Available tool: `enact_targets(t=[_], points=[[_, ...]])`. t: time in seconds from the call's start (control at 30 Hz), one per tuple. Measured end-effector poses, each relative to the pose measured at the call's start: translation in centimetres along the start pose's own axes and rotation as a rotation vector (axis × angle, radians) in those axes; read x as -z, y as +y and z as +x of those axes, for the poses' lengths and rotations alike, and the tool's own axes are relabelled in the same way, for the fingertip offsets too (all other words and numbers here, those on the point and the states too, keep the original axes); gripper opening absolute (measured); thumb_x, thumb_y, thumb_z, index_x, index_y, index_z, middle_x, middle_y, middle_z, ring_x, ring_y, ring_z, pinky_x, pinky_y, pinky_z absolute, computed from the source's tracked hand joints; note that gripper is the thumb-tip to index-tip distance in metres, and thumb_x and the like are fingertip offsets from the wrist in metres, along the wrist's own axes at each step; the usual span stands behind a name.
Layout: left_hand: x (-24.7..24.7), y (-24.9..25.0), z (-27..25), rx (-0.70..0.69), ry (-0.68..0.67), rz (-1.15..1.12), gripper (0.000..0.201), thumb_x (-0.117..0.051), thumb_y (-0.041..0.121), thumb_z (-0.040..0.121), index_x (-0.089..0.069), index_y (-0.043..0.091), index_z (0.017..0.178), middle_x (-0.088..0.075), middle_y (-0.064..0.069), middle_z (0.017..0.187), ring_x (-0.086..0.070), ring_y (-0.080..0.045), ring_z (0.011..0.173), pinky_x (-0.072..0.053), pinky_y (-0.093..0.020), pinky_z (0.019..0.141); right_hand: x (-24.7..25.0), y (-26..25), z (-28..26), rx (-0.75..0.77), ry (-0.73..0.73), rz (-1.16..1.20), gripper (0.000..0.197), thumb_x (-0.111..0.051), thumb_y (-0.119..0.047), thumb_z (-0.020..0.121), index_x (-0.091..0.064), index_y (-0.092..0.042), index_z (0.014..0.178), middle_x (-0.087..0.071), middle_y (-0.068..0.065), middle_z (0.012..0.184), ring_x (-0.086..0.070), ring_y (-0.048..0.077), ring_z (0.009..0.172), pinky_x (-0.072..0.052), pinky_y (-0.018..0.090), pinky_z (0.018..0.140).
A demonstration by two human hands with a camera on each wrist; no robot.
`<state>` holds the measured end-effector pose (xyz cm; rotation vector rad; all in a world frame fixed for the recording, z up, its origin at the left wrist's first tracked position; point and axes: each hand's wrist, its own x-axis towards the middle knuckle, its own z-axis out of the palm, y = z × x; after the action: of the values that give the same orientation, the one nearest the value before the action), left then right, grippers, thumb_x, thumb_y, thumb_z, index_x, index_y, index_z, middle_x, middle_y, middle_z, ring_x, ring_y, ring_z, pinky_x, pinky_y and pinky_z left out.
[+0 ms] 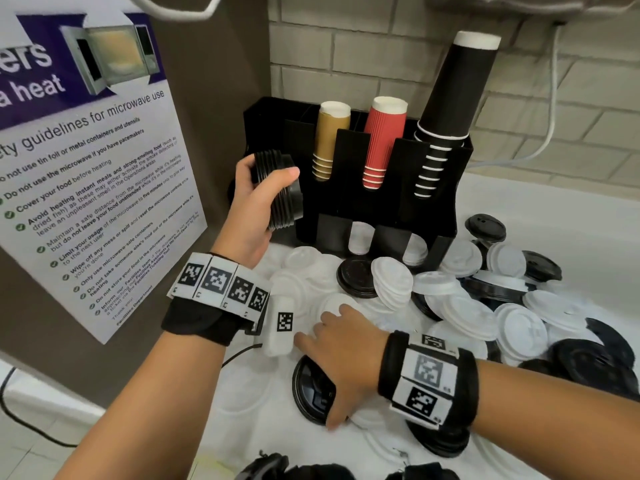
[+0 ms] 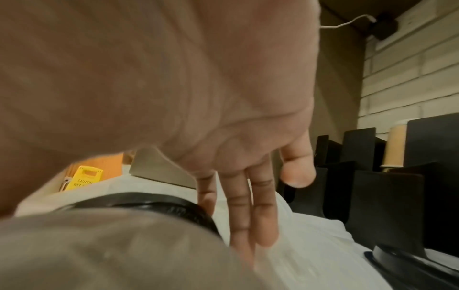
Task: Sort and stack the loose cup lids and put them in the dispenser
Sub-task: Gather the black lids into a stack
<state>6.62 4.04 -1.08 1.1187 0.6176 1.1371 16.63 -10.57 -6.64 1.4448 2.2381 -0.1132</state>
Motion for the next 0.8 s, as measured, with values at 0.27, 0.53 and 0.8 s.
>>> enact_targets(t=[0.27, 0.53, 0.8], points=[[0.5, -0.2, -0.1, 0.002, 0.013, 0.016, 0.048, -0.07, 0.032, 0.071, -0.048, 0.028, 0.114, -0.056, -0.001, 0.109, -0.064, -0.014, 0.088, -0.053, -0.029, 0.06, 1.9, 2.0, 0.8, 0.014, 0.149, 0.233, 0.089, -0.076, -0.051, 0.065, -0.028, -0.018, 0.133, -0.053, 0.005, 0.109, -0.054, 0.024, 0.095, -0.047, 0.035, 0.077], [0.8, -0.4, -0.2, -0.021, -0.004, 0.055, 0.048, -0.069, 0.029, 0.071, -0.048, 0.026, 0.114, -0.056, 0.001, 0.107, -0.063, -0.011, 0.09, -0.053, -0.028, 0.068, 3.5, 7.9, 1.9, -0.087, 0.428, 1.023, 0.064, -0.077, -0.023, 0.078, -0.037, -0.021, 0.129, -0.062, 0.001, 0.096, -0.063, 0.006, 0.082, -0.051, 0.019, 0.071], [-0.1, -1.4, -0.9, 0.058, -0.052, 0.065, 0.047, -0.068, 0.036, 0.075, -0.051, 0.026, 0.117, -0.064, 0.006, 0.1, -0.068, -0.009, 0.089, -0.055, -0.029, 0.07, 4.2, 10.1, 1.6, -0.053, 0.677, 1.647, 0.048, -0.062, -0.022, 0.088, -0.045, -0.04, 0.129, -0.062, 0.015, 0.103, -0.067, 0.021, 0.095, -0.054, 0.028, 0.082]])
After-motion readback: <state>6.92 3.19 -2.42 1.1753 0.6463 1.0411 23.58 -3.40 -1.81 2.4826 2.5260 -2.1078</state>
